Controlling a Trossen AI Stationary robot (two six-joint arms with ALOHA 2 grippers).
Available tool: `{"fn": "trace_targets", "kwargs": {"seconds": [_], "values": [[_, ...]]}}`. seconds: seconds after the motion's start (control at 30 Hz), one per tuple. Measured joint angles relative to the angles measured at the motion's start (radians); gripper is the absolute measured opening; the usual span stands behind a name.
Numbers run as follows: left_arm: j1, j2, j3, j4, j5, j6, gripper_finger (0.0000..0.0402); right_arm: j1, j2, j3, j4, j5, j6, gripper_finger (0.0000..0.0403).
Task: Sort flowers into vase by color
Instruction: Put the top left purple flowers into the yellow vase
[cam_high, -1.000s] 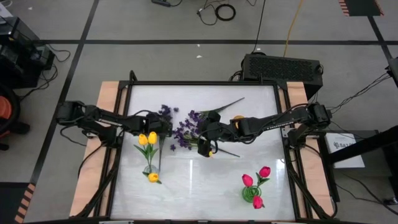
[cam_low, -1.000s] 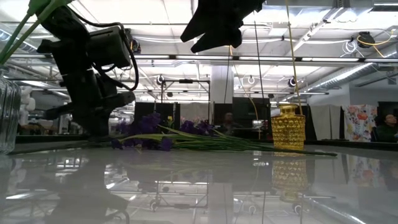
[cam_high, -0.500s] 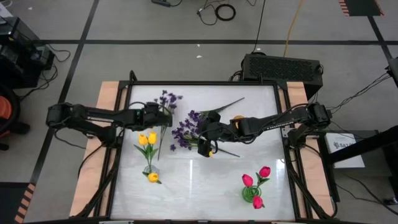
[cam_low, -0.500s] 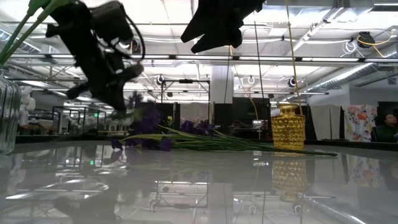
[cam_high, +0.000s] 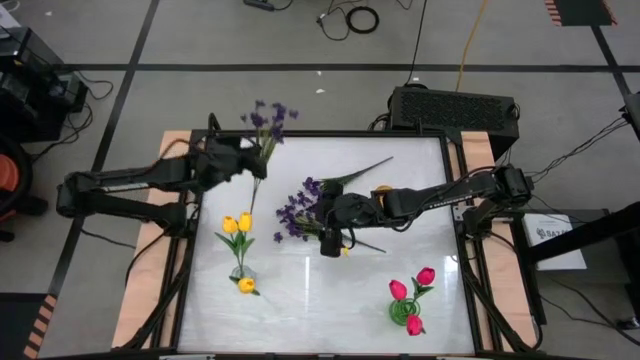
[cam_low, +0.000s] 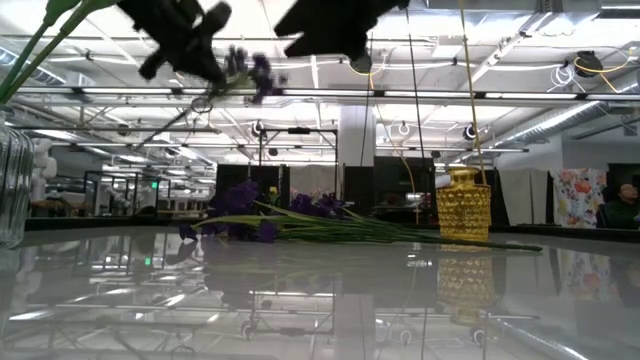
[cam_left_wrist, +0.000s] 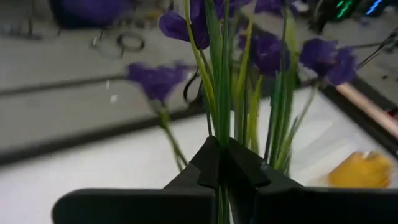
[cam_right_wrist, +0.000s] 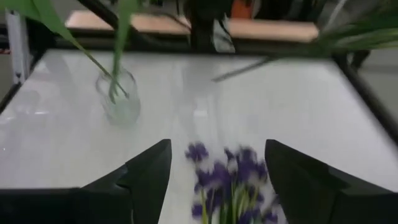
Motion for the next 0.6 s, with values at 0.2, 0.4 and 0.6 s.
{"fn": "trace_targets", "kwargs": {"seconds": [0.2, 0.4, 0.6], "values": [[0.006, -0.025, 0.162, 0.030, 0.009, 0.210, 0.0015, -0.070, 0.000, 0.000, 0.204, -0.116, -0.161, 0.0251], [0.005, -0.024, 0.257, 0.221, 0.166, 0.391, 0.0015, -0.182, 0.000, 0.000, 0.449, -0.294, -0.100, 0.0251], [0.005, -0.014, 0.270, 0.411, 0.410, 0.486, 0.0015, -0.252, 0.000, 0.003, 0.668, -0.382, -0.025, 0.0251]]}}
